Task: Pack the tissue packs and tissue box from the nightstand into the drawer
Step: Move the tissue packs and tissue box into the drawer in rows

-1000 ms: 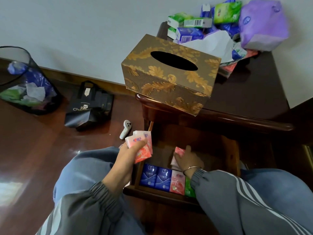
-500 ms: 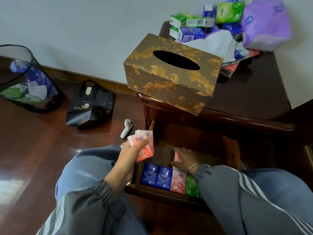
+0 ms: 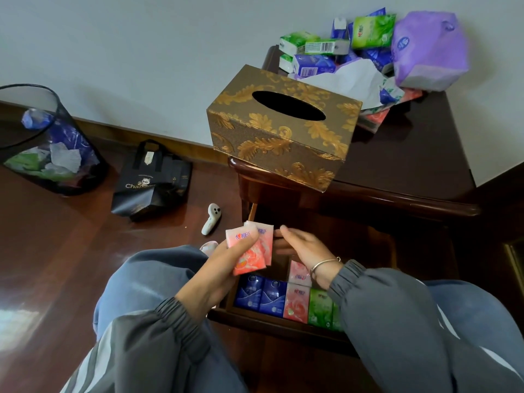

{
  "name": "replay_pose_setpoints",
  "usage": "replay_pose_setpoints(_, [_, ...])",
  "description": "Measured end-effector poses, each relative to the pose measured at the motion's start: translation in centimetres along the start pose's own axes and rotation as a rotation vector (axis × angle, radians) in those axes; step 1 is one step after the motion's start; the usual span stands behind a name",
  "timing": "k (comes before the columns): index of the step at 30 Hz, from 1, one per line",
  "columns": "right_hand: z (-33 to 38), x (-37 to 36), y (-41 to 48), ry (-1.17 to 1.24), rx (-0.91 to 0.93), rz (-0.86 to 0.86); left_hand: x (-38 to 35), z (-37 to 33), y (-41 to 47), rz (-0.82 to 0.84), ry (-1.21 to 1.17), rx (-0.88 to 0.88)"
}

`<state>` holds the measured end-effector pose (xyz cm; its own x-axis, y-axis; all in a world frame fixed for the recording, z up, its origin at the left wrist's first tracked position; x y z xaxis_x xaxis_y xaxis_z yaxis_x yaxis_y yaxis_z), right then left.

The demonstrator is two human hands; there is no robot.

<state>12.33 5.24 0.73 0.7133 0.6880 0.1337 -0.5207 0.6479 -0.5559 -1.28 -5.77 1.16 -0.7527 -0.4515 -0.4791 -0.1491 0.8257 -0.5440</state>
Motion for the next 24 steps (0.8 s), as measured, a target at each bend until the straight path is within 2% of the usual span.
replay_pose_setpoints(5, [2.1, -0.7, -2.3, -0.083, 0.047, 0.018, -0.4, 0.2, -0.1, 0.016, 0.082, -0.053])
replay_pose_setpoints(10, [1.2, -0.9, -2.4, -0.121, 0.016, 0.006, -0.4, 0.5, -0.4, 0.063, 0.256, -0.01])
replay_pose_setpoints(16, [0.7, -0.7, -2.3, 0.06, 0.005, 0.059, -0.7, 0.4, -0.4, 0.064, 0.113, -0.067])
replay_pose_setpoints(20, [1.0, -1.0, -2.4, 0.027, 0.062, 0.02, -1.0, 0.0, -0.4, 0.0, 0.036, -0.039])
replay_pose_setpoints(24, [1.3, -1.7, -2.7, -0.028, 0.147, 0.024, -1.4, 0.0, 0.0, -0.081, 0.095, -0.072])
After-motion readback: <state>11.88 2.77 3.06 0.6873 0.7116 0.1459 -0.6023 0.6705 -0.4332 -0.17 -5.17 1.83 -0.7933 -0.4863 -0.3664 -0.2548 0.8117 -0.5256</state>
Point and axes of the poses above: each hand's wrist, its own y-axis towards the middle knuckle, its own x-axis out of the back of the hand, z = x × y, the point moved 2 cm from there along y, towards the middle knuckle, and after that the axes turned 1 degree about -x, right-handed, at the moved point
